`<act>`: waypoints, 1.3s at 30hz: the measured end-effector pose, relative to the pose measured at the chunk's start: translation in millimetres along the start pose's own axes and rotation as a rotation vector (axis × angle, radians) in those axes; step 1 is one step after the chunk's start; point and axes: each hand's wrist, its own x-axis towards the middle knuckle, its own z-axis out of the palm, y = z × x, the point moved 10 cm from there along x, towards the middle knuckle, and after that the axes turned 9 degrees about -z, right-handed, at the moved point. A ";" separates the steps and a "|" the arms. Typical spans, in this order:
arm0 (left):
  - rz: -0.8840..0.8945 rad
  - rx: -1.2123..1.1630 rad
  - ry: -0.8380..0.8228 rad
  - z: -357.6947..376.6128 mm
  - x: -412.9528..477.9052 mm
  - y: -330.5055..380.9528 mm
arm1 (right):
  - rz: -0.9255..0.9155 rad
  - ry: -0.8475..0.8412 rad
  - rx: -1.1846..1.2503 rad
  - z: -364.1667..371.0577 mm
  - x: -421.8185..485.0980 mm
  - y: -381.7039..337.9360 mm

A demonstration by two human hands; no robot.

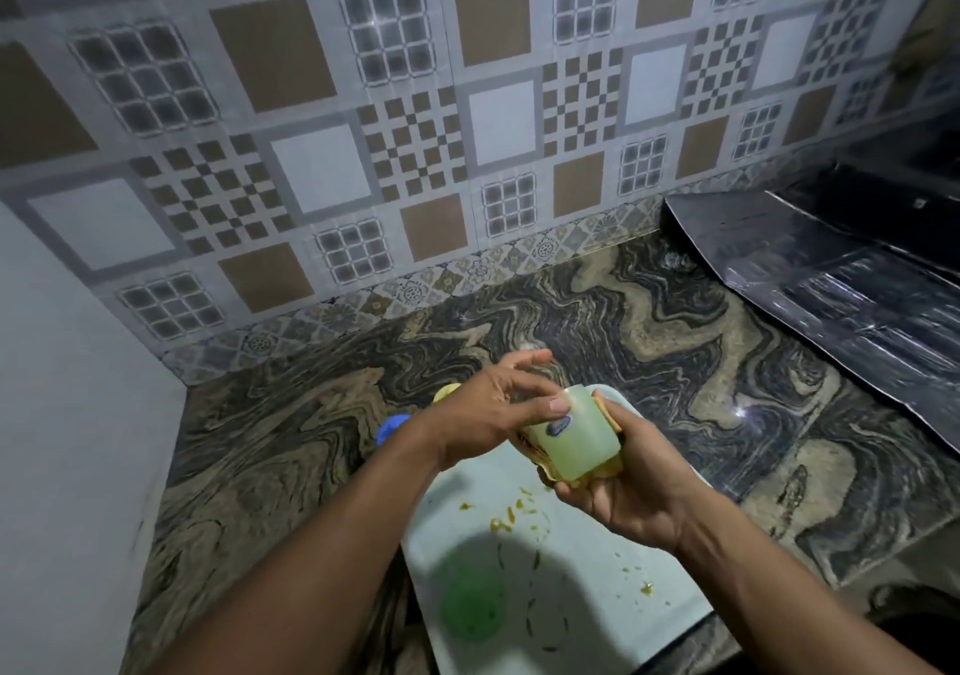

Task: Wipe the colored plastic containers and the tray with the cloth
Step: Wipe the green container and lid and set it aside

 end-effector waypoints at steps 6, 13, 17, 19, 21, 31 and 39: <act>0.082 0.031 -0.001 -8.0 16.3 12.1 | -0.270 0.083 -0.166 8.2 20.0 -29.8; 0.070 -0.020 -0.067 -9.7 19.3 8.4 | 0.006 -0.020 -0.036 14.4 22.3 -19.4; 0.109 0.016 -0.052 -15.0 25.4 20.1 | -0.260 0.112 -0.199 9.3 32.9 -48.6; 0.138 0.025 -0.058 -17.4 27.2 20.4 | -0.187 0.100 -0.106 10.7 34.5 -42.1; 0.139 -0.023 -0.061 -15.8 27.6 17.1 | -0.036 0.077 0.035 12.3 31.2 -30.9; 0.285 0.275 0.495 -45.8 27.0 7.4 | -0.387 0.222 0.026 7.7 43.1 -65.0; 0.299 0.351 0.438 -46.0 27.4 4.9 | -0.410 0.162 -0.158 11.5 45.8 -66.2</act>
